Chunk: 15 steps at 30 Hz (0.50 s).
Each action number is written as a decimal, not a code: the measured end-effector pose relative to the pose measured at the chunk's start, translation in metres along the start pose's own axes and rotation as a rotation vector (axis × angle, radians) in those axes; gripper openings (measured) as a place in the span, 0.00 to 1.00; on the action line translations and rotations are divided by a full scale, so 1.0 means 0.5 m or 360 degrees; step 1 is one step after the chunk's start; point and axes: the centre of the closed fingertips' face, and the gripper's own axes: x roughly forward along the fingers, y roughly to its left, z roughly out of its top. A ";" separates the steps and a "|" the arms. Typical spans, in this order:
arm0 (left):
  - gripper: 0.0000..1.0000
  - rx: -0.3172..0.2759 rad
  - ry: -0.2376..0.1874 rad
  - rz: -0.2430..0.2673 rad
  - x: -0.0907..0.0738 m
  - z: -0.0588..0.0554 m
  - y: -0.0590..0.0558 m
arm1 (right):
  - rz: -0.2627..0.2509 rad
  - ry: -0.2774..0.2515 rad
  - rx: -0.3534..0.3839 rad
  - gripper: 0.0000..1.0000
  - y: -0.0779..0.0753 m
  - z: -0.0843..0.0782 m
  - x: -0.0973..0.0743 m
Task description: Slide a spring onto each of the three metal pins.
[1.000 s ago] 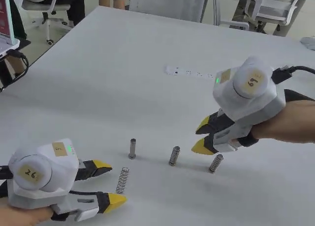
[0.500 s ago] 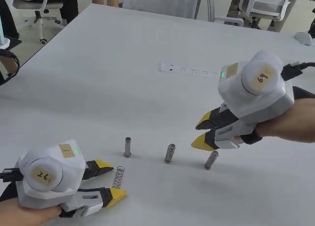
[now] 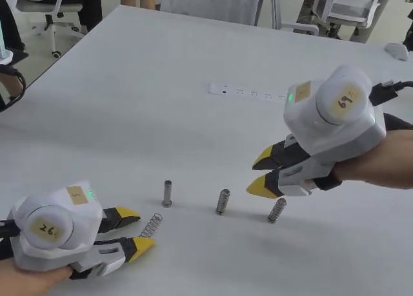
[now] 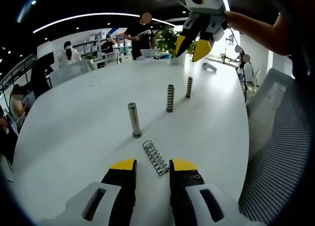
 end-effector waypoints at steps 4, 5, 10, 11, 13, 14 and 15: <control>0.17 -0.0004 0.0008 0.0027 -0.002 -0.007 0.007 | 0.0011 0.0000 -0.0003 0.20 0.002 0.001 0.001; 0.16 -0.0003 0.0011 0.0033 -0.002 -0.009 0.008 | 0.0013 0.0002 -0.0004 0.20 0.003 0.001 0.002; 0.09 0.0002 0.0003 0.0049 -0.001 -0.010 0.010 | 0.0012 -0.0007 -0.0007 0.20 0.000 0.004 0.002; 0.08 0.0000 0.0003 0.0046 0.000 -0.011 0.010 | 0.0012 -0.0010 -0.0005 0.20 0.000 0.005 0.002; 0.04 0.0005 0.0007 0.0042 0.000 -0.011 0.009 | 0.0014 -0.0012 -0.0009 0.20 0.002 0.007 0.002; 0.04 0.0008 0.0005 0.0045 0.001 -0.010 0.010 | 0.0013 -0.0013 -0.0012 0.20 0.003 0.008 0.002; 0.03 0.0006 0.0006 0.0044 0.001 -0.010 0.011 | 0.0015 -0.0014 -0.0012 0.20 0.004 0.008 0.001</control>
